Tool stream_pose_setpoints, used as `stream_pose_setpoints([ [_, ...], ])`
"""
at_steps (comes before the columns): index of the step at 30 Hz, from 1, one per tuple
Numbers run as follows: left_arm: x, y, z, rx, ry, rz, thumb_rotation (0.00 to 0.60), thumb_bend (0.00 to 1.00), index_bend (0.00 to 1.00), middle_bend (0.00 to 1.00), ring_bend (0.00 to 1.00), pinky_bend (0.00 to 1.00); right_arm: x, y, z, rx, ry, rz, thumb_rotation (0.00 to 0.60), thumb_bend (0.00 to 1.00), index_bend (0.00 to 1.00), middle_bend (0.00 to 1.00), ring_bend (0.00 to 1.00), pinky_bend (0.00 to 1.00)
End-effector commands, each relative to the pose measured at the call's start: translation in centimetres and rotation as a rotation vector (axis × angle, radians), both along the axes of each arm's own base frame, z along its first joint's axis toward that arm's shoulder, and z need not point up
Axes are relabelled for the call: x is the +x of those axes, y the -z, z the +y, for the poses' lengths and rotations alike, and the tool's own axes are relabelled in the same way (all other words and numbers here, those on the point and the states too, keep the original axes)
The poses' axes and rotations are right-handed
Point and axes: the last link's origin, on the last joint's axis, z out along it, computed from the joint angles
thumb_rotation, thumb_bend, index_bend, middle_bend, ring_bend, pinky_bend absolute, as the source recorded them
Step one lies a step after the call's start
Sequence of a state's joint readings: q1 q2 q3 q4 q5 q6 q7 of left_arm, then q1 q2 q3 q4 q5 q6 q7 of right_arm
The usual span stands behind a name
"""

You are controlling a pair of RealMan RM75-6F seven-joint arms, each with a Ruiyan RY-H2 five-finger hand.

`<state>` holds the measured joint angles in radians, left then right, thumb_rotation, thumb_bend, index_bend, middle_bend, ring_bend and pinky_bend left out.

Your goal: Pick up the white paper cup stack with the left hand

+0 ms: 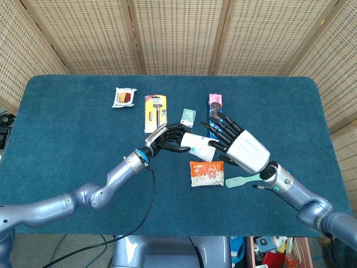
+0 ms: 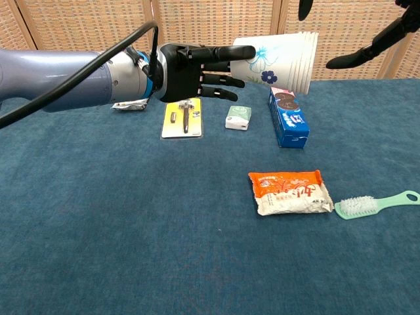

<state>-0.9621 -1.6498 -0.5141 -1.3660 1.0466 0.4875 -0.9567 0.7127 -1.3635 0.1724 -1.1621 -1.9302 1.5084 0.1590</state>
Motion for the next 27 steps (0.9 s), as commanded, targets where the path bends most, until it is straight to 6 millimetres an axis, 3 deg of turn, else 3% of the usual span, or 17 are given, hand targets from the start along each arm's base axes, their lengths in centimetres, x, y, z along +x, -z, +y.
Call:
stream_pose_setpoints([
  [1, 0.0, 0.2, 0.0, -0.003, 0.001, 0.003, 0.600, 0.11, 0.51, 0.51, 0.48, 0.49, 0.4, 0.1, -0.1, -0.007, -0.011, -0.010, 0.600, 0.31, 0.48, 0.14, 0.00, 0.05],
  [11, -0.1, 0.9, -0.3, -0.017, -0.002, 0.004, 0.600, 0.11, 0.51, 0.51, 0.48, 0.49, 1.5, 1.0, -0.4, -0.004, -0.031, -0.003, 0.600, 0.36, 0.52, 0.16, 0.00, 0.10],
  [27, -0.1, 1.3, -0.4, -0.023, 0.003, 0.011, 0.600, 0.11, 0.51, 0.51, 0.48, 0.49, 1.6, 1.4, -0.4, -0.013, -0.039, 0.022, 0.600, 0.49, 0.59, 0.17, 0.00, 0.13],
])
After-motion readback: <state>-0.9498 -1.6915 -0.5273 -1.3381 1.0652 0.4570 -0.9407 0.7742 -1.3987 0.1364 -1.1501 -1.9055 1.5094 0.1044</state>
